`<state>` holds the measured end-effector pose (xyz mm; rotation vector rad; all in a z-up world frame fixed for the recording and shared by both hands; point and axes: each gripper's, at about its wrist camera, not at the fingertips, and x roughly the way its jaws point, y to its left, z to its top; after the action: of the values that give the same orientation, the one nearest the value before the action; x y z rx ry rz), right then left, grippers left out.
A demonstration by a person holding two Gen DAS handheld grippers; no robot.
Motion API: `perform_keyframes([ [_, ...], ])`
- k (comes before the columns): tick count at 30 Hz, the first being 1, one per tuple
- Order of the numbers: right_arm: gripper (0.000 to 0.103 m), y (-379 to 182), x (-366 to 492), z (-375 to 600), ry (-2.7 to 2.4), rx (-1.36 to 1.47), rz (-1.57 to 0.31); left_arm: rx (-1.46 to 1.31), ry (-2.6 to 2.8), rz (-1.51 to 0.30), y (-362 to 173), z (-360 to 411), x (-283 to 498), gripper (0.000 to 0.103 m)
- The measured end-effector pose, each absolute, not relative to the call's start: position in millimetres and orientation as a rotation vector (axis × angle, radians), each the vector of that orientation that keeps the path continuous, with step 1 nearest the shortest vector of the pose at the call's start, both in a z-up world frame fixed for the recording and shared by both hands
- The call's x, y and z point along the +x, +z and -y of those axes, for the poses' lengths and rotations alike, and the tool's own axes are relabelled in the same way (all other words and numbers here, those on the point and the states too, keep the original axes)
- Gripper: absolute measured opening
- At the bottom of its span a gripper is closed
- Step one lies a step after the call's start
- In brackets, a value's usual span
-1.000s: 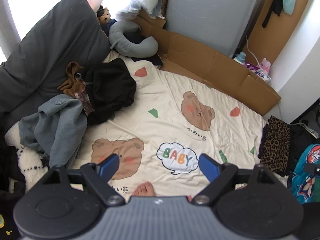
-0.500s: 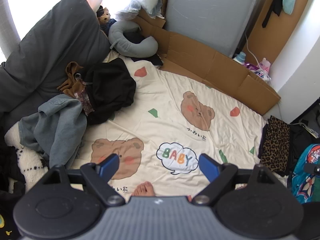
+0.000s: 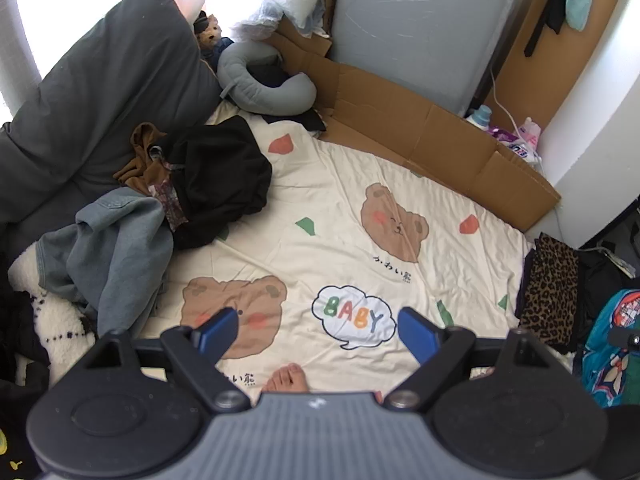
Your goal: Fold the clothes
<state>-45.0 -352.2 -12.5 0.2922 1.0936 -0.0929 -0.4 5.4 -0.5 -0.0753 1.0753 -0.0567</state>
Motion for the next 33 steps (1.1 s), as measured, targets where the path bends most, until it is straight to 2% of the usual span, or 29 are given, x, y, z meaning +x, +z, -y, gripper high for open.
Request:
perform_keyframes([
  [33,0.100,-10,-32,347,-0.088,0.290,-1.098,-0.048,-0.058,-1.079,5,-7,7,0.092],
])
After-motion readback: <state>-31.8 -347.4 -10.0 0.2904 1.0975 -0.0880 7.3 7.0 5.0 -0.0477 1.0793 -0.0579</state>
